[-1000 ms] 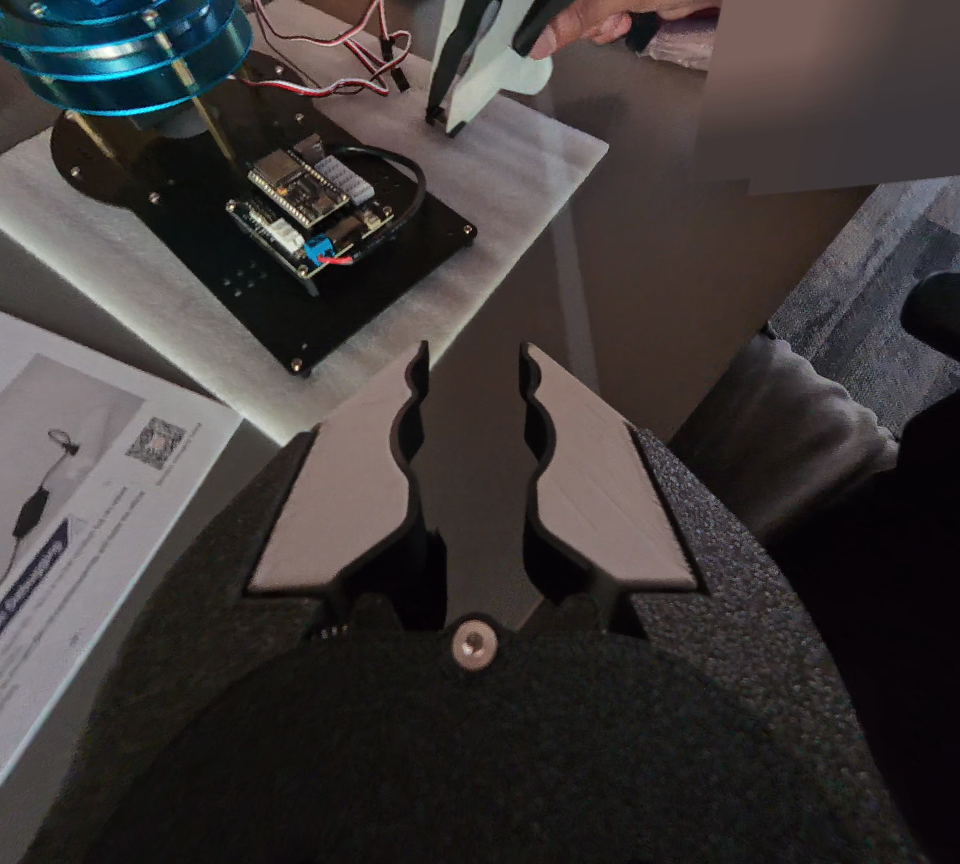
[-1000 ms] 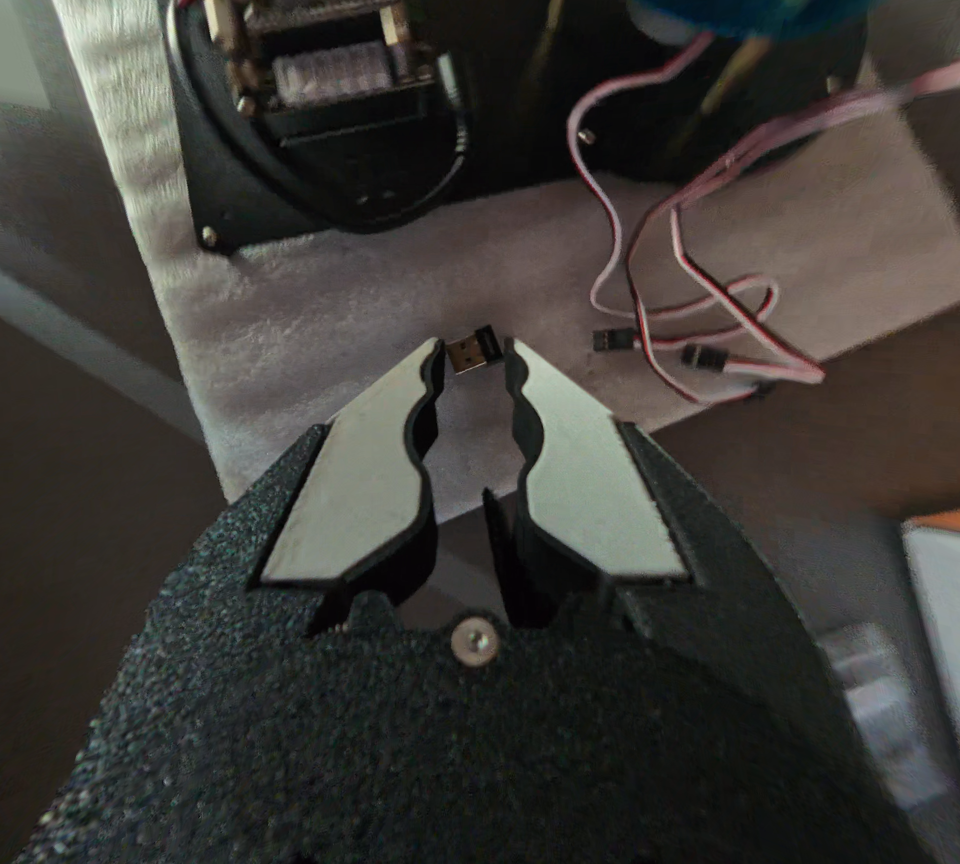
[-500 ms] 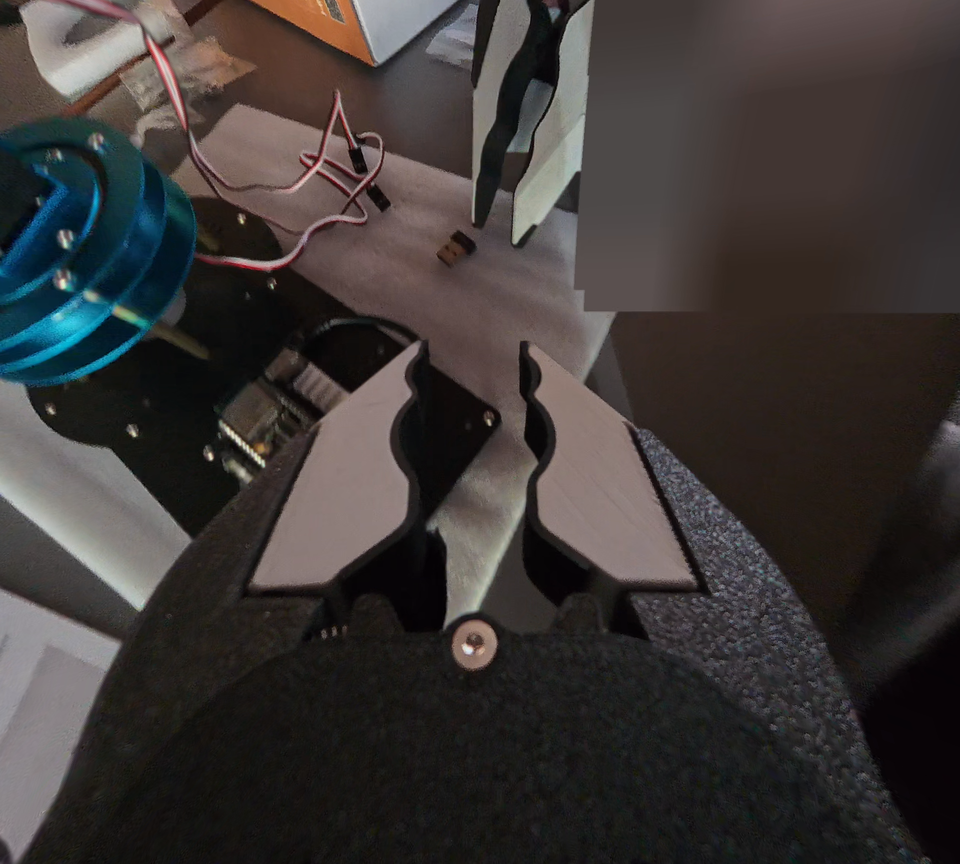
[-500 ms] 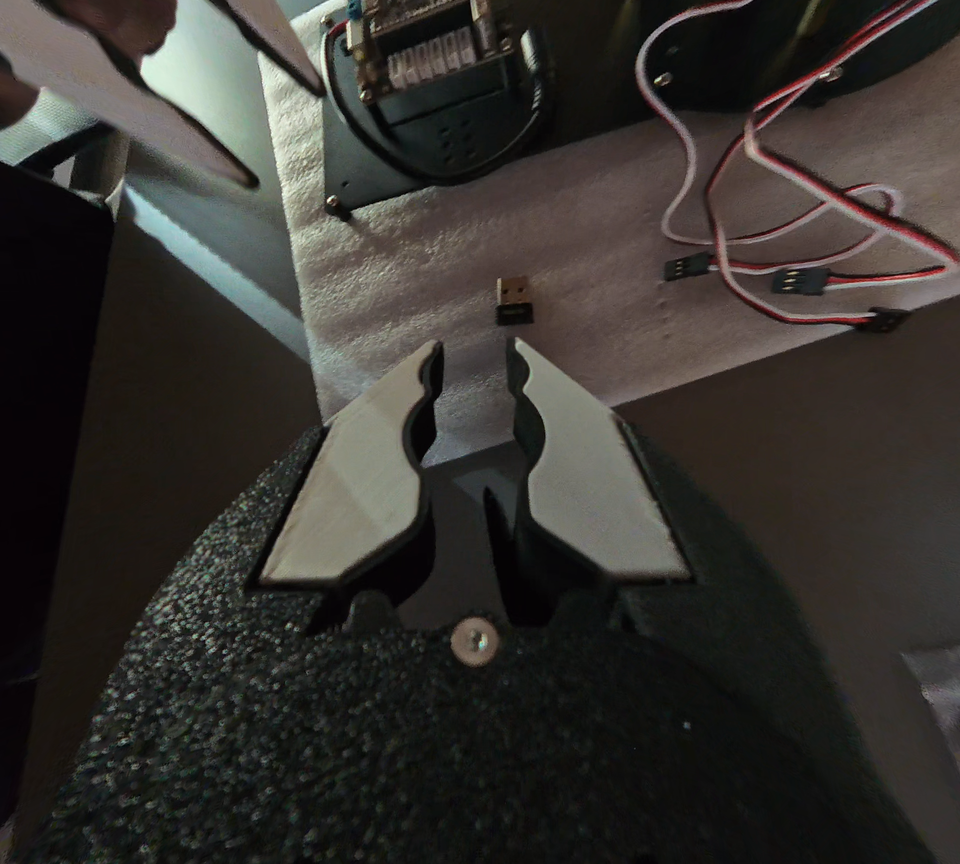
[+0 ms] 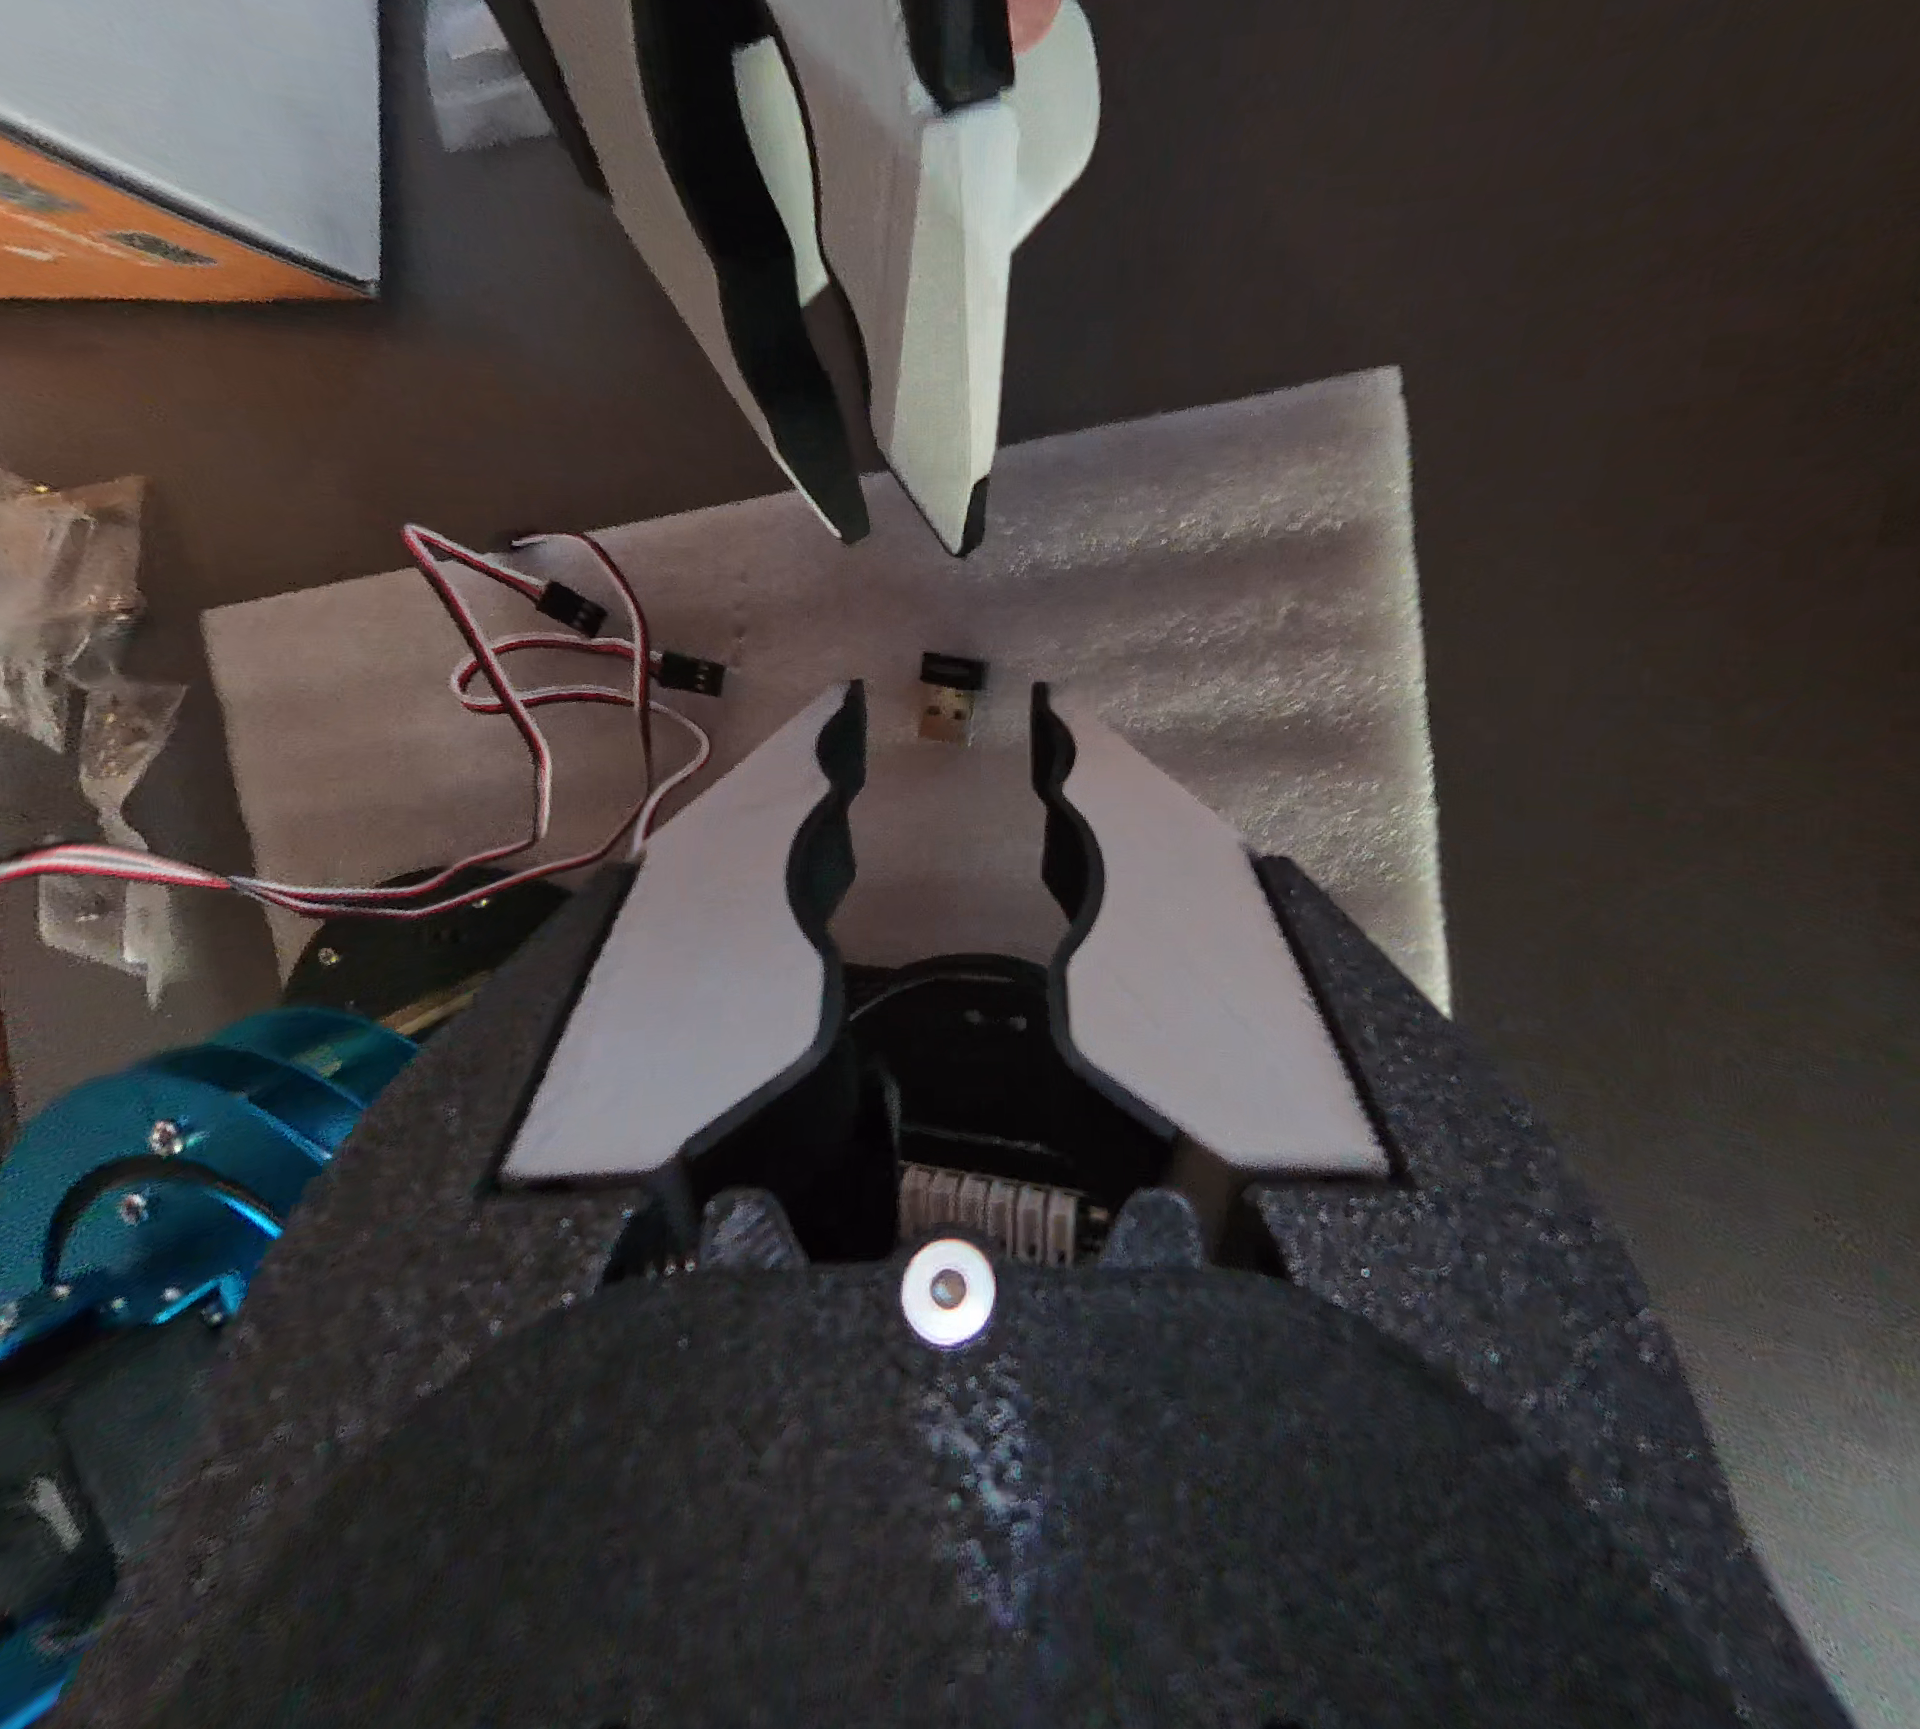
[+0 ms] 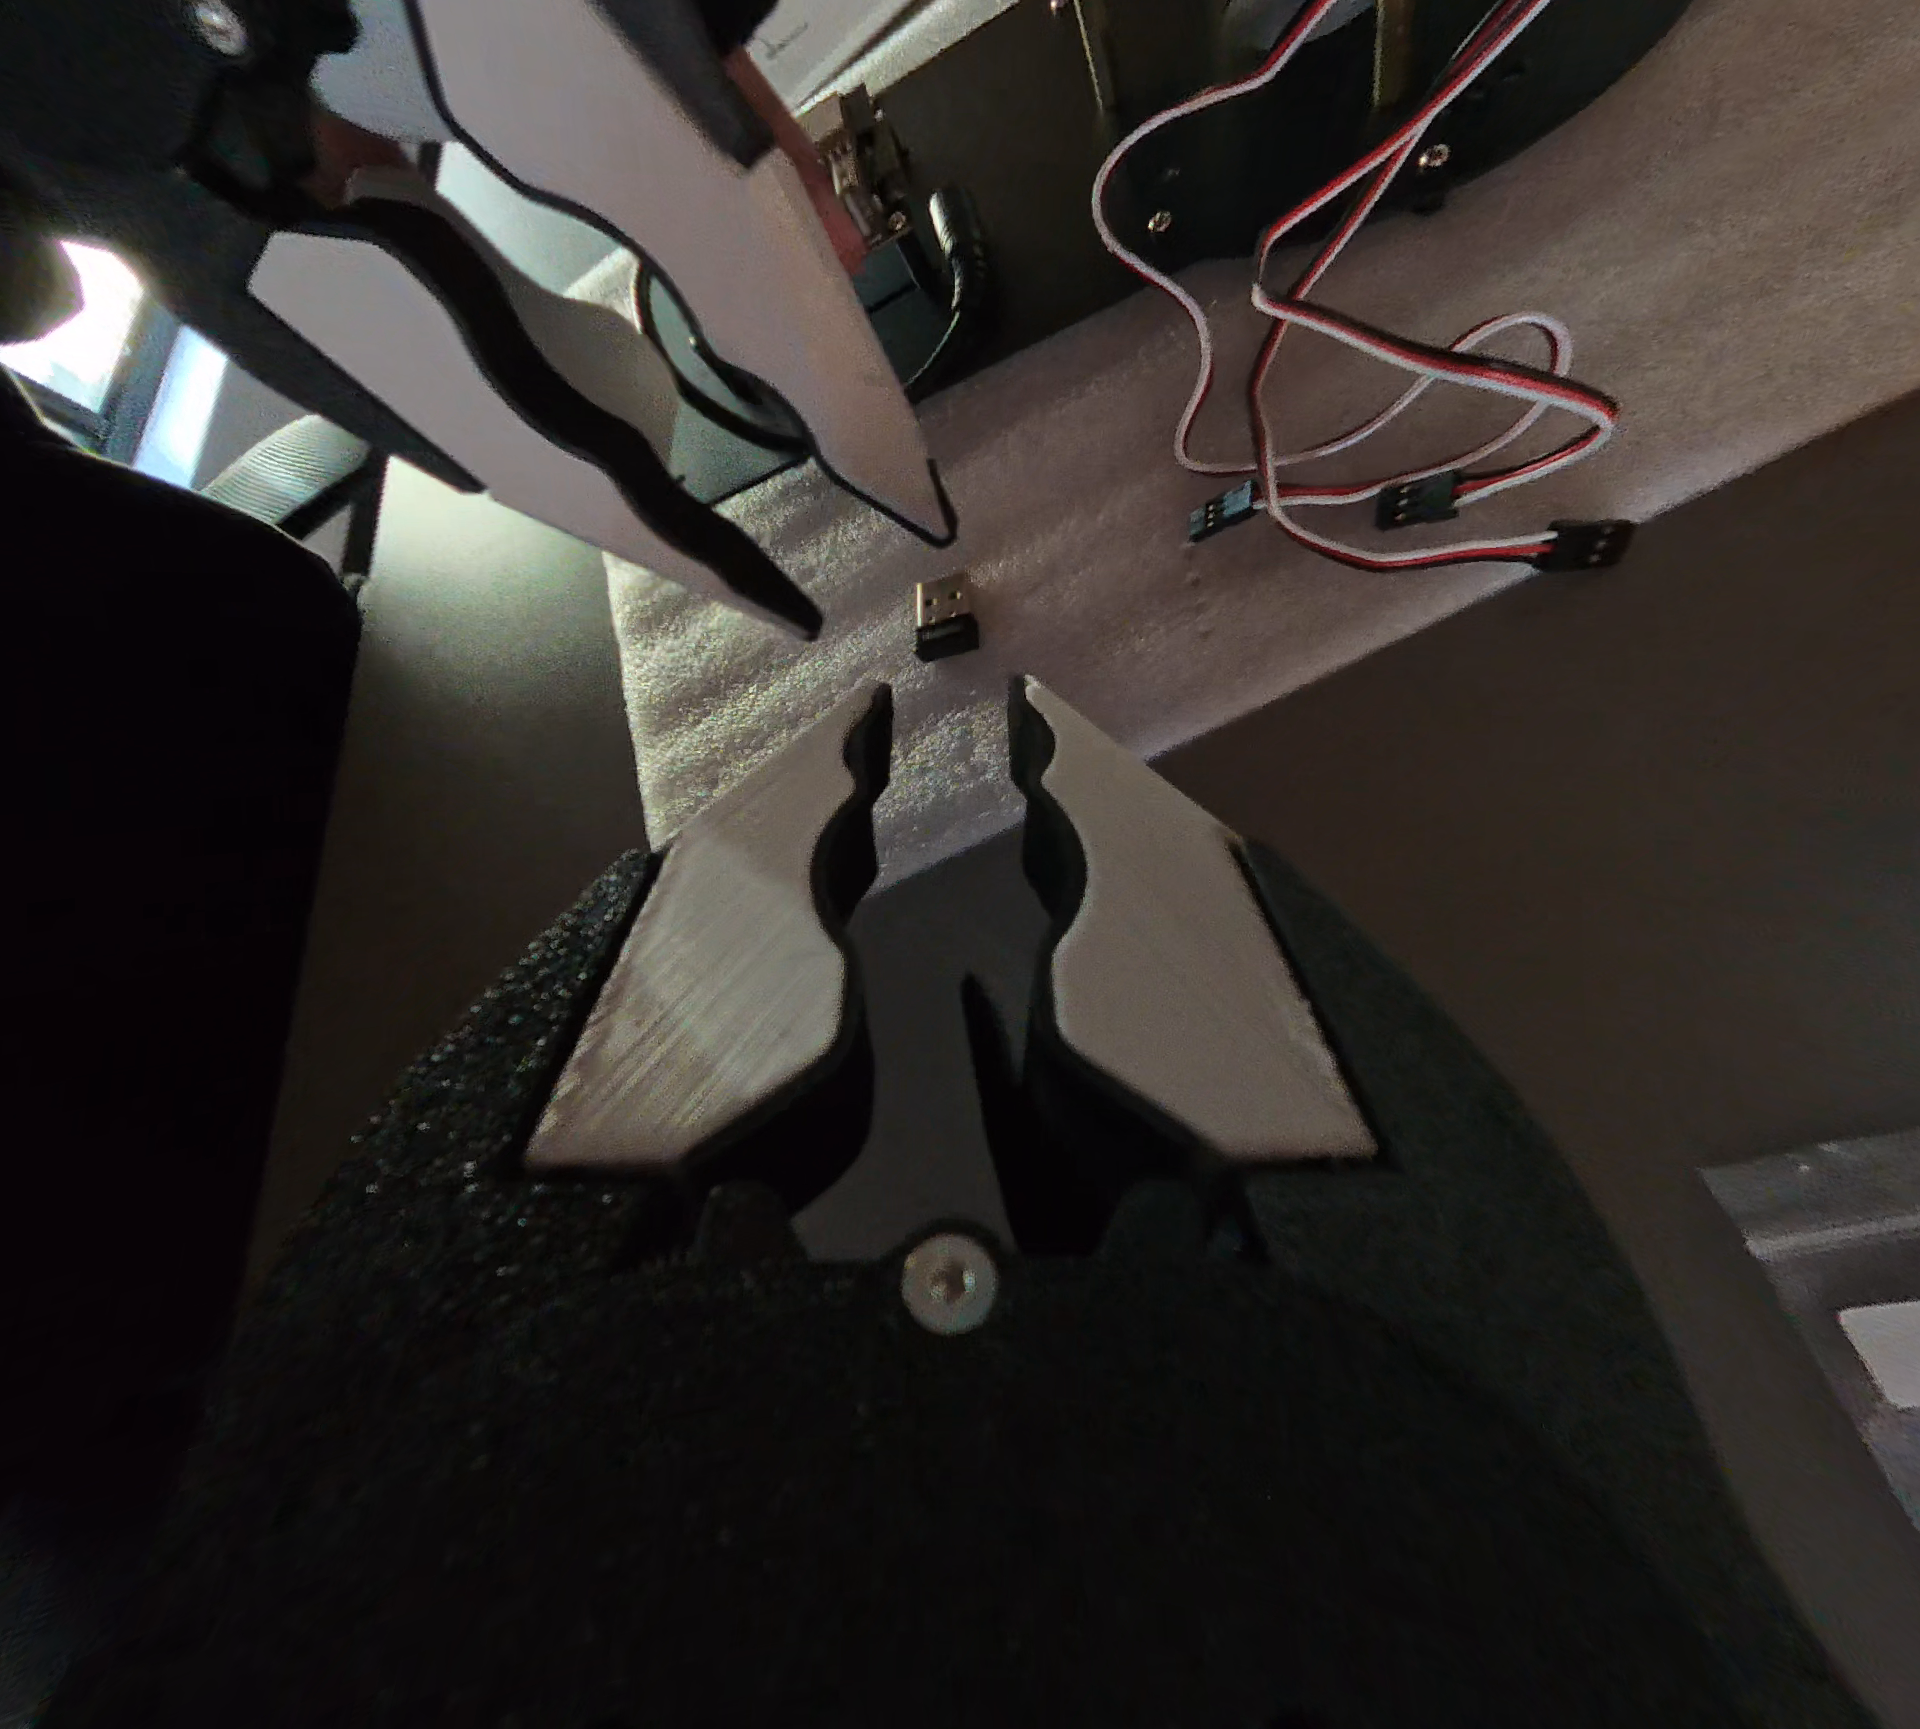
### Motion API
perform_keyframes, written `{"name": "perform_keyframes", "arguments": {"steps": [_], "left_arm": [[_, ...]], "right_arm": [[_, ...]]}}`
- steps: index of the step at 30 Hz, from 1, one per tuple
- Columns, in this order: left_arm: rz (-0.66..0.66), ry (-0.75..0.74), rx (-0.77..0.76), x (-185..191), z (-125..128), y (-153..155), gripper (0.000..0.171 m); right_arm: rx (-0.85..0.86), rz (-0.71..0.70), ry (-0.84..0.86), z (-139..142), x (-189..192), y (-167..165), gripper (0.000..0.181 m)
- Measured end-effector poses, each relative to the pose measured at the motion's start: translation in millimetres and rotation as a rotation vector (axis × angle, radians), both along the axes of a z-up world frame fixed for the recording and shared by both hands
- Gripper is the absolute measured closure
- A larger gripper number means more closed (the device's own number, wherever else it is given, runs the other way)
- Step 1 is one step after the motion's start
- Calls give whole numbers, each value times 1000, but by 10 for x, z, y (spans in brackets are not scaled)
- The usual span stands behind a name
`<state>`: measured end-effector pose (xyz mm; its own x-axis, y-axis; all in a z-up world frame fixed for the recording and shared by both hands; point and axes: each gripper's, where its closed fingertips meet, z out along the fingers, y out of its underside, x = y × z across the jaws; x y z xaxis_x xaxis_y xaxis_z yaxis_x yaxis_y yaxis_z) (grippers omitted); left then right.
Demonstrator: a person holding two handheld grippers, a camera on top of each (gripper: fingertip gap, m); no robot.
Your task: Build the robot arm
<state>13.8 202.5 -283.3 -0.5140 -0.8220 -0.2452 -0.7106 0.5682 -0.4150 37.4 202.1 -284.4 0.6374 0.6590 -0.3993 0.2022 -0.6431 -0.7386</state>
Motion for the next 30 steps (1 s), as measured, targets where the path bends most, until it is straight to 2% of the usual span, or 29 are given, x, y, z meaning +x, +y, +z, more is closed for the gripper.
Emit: {"name": "perform_keyframes", "arguments": {"steps": [7, 10, 11, 14, 17, 22, 26, 30], "left_arm": [[-70, 101, 39, 13, -210, 101, 143], [-85, 131, -16, -21, -232, 44, 160], [-89, 121, -14, -27, -228, 42, 160], [-83, 23, 63, 8, -176, 114, 160], [-49, -139, 140, 99, -10, 180, 160], [81, -370, 90, 189, 343, 236, 160], [64, -426, 126, 171, 431, 189, 160], [42, -460, 128, 172, 478, 108, 160]], "right_arm": [[-56, -18, 143, 100, -28, 6, 162], [-88, -33, 205, 130, -35, 15, 162], [-108, -36, 213, 114, -39, 8, 162], [-205, -54, 253, 47, -86, -21, 158], [-225, -81, 374, 134, -163, 20, 157], [-157, -166, 580, 403, -96, 173, 160], [-118, -208, 597, 449, -33, 232, 161], [-140, -162, 632, 484, -87, 192, 162]]}}
